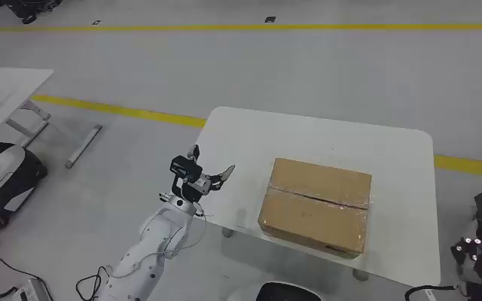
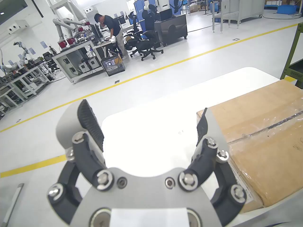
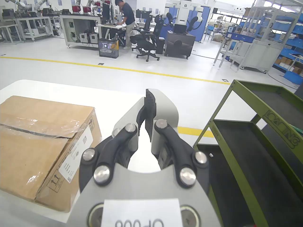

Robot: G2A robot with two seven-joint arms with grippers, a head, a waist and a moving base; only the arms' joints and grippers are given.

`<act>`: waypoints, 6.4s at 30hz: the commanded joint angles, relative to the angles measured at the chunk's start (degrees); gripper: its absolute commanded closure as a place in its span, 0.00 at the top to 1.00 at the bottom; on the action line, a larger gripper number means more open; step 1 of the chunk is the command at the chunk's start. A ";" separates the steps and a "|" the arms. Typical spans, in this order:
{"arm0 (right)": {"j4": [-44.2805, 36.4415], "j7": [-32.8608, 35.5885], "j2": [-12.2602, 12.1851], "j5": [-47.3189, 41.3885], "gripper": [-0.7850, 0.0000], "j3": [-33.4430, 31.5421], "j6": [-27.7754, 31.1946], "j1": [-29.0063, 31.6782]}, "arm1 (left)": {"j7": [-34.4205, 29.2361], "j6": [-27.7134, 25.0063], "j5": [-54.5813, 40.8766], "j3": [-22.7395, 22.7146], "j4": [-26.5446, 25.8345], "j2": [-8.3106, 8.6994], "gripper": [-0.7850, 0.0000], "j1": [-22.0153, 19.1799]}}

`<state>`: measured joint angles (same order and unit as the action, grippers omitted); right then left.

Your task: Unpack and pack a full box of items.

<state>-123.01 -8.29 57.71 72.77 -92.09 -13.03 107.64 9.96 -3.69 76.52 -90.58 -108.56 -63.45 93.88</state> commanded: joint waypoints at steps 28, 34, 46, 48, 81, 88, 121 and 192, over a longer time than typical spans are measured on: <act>5.61 3.76 0.33 1.60 0.00 0.20 7.81 -3.13 | 0.00 0.00 0.00 0.00 0.00 0.00 1.00 0.00; 10.63 4.89 0.63 6.17 0.00 4.13 11.54 -6.46 | 0.00 0.00 0.00 0.00 0.00 0.00 1.00 0.00; 16.72 4.89 1.28 9.98 0.00 9.59 12.77 -11.30 | 0.00 0.00 0.00 0.00 0.00 0.00 1.00 0.00; 16.72 4.89 1.28 9.98 0.00 9.59 12.77 -11.30 | 0.00 0.00 0.00 0.00 0.00 0.00 1.00 0.00; 41.98 7.60 9.08 11.88 0.00 37.65 19.47 -40.12 | 0.00 0.00 0.00 0.00 0.00 0.00 1.00 0.00; 41.01 5.57 9.09 13.84 0.00 35.05 13.91 -38.43 | 0.00 0.00 0.00 0.00 0.00 0.00 1.00 0.00; 20.35 5.87 5.08 17.42 0.00 10.58 14.97 -14.90 | -22.05 -6.06 12.57 17.04 -8.29 -1.07 1.00 -6.67; 23.56 1.24 7.33 16.26 0.00 16.23 30.29 -23.30 | -37.15 3.20 24.67 20.65 -1.04 -8.50 0.00 -16.14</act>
<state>-99.65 -7.28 65.00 88.55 -76.44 16.77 84.98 -27.37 -0.35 101.25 -68.12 -108.65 -72.17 76.35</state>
